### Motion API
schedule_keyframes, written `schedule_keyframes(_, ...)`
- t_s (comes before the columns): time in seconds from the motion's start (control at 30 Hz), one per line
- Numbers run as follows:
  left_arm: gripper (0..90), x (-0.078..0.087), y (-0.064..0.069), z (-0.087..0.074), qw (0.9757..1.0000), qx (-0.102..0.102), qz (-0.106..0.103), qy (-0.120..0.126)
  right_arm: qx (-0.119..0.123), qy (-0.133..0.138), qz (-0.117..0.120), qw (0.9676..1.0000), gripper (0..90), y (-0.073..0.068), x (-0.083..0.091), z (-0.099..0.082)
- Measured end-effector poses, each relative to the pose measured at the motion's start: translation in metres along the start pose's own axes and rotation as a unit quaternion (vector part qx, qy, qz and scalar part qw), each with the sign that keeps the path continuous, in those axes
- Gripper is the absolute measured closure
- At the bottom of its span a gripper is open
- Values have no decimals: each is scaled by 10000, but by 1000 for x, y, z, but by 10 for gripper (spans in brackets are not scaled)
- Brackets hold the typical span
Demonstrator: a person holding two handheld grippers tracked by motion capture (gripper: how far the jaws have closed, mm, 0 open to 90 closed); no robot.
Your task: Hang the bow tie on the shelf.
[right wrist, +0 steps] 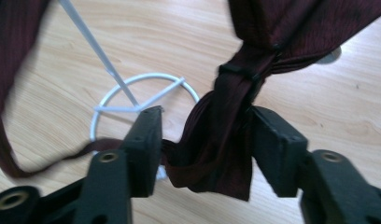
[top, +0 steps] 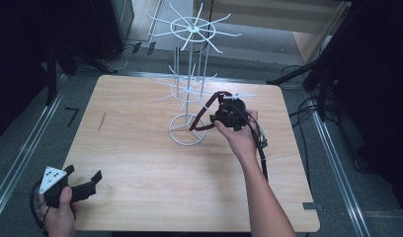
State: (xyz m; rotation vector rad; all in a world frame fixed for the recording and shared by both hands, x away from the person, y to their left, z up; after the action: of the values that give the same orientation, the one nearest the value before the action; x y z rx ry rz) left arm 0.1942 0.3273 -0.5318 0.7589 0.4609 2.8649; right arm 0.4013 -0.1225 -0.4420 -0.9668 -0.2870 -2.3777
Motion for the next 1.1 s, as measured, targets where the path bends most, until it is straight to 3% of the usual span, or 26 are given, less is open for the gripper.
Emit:
schedule_keyframes(0.17, 4, 0, 0, 0, 10000, -3, 12, -1, -97, 109, -24, 9999, 366, 6, 4, -8)
schedule_keyframes(0.37, 4, 0, 0, 0, 10000, -9, 12, -1, -79, 158, -70, 9998, 205, 11, 12, -15)
schedule_keyframes(0.5, 4, 0, 0, 0, 10000, -5, 10, 3, -61, 145, -127, 9998, 150, 13, 17, -18)
schedule_keyframes(1.1, 4, 0, 0, 0, 10000, -9, 12, 13, -203, 269, -380, 9987, 118, 38, 43, -53)
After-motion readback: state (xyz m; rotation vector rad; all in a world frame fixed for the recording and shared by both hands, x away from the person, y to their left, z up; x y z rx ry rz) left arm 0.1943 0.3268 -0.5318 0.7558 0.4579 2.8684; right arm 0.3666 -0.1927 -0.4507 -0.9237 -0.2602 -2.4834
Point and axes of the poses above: each handheld gripper's, and its own axes: x roughly backward along the jaws, z roughly out of its top, y roughly to its right, the point moved 2 cm from there along -x, roughly forward along the jaws, and after that the axes turned 13 degrees about x, right-handed, at the moved point
